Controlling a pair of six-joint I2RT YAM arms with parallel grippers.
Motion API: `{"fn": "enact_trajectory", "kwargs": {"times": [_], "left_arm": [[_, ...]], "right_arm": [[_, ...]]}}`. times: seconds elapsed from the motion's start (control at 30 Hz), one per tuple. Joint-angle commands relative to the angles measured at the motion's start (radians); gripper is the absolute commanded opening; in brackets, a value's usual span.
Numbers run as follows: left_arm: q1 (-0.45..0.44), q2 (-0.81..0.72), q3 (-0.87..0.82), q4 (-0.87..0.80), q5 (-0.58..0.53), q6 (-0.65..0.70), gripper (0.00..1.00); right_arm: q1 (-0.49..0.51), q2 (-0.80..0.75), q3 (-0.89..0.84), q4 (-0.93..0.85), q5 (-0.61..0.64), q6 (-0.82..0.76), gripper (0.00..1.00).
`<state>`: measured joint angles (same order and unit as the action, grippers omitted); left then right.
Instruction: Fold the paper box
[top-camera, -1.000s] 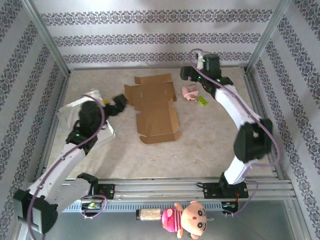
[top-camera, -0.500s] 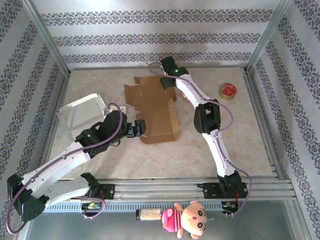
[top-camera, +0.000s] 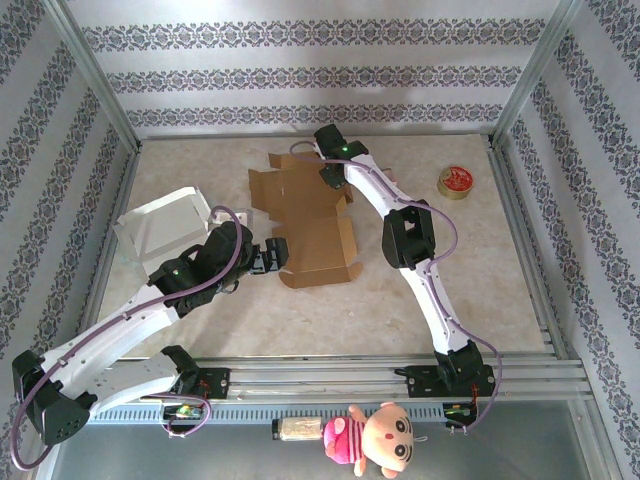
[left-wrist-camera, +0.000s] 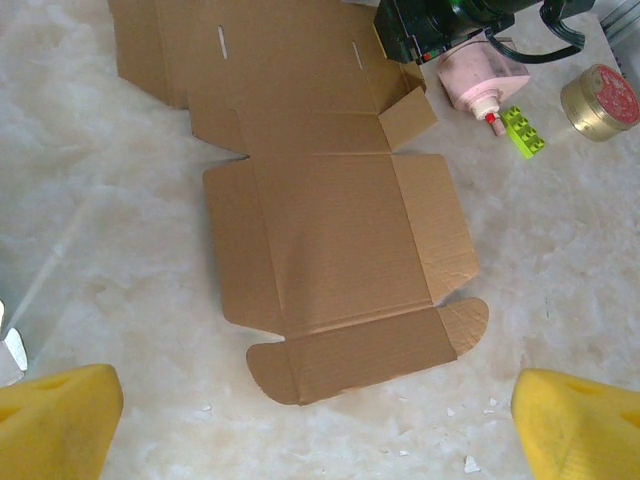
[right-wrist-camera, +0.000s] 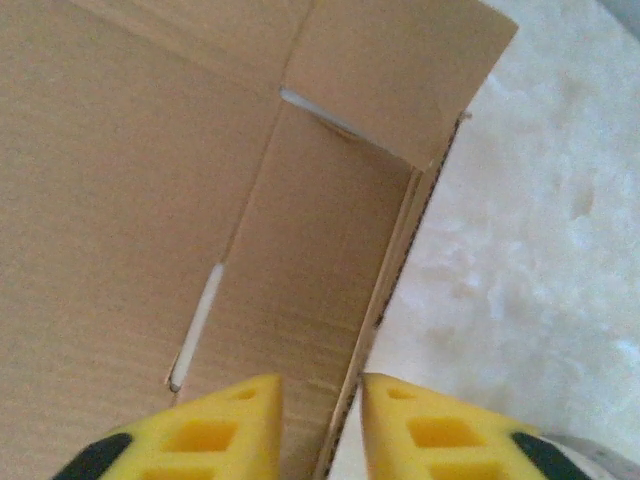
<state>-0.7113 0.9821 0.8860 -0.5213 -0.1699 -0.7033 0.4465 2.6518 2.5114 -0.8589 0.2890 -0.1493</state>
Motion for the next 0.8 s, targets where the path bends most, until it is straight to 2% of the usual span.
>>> {"fn": "enact_trajectory", "kwargs": {"times": [0.0, 0.07, 0.13, 0.27, 0.37, 0.53, 0.67, 0.77], "left_arm": [[0.017, 0.011, -0.001, 0.003, -0.006, -0.029, 1.00], [0.045, 0.025, 0.005, 0.007, 0.012, -0.028, 1.00], [0.081, 0.045, 0.018, 0.013, 0.037, -0.002, 1.00], [0.169, 0.109, 0.085, -0.003, 0.094, 0.096, 0.99], [0.270, 0.168, 0.130, -0.049, 0.124, 0.158, 0.99], [0.447, 0.294, 0.133, -0.015, 0.312, 0.200, 0.92], [0.479, 0.424, 0.120, 0.040, 0.481, 0.149, 0.84], [0.477, 0.477, 0.043, 0.146, 0.553, 0.055, 0.81]], "right_arm": [[-0.005, -0.046, -0.029, -0.011, -0.034, 0.001, 0.16], [-0.005, -0.082, -0.057, -0.009, -0.045, 0.005, 0.05], [-0.005, -0.140, -0.118, 0.006, -0.060, 0.010, 0.00], [-0.005, -0.320, -0.394, 0.161, -0.136, 0.018, 0.00], [0.001, -0.452, -0.615, 0.292, -0.180, 0.019, 0.00], [0.006, -0.615, -0.885, 0.421, -0.193, 0.005, 0.00], [0.007, -0.691, -1.005, 0.466, -0.186, 0.044, 0.00], [0.008, -0.715, -1.054, 0.487, -0.189, 0.064, 0.00]]}}
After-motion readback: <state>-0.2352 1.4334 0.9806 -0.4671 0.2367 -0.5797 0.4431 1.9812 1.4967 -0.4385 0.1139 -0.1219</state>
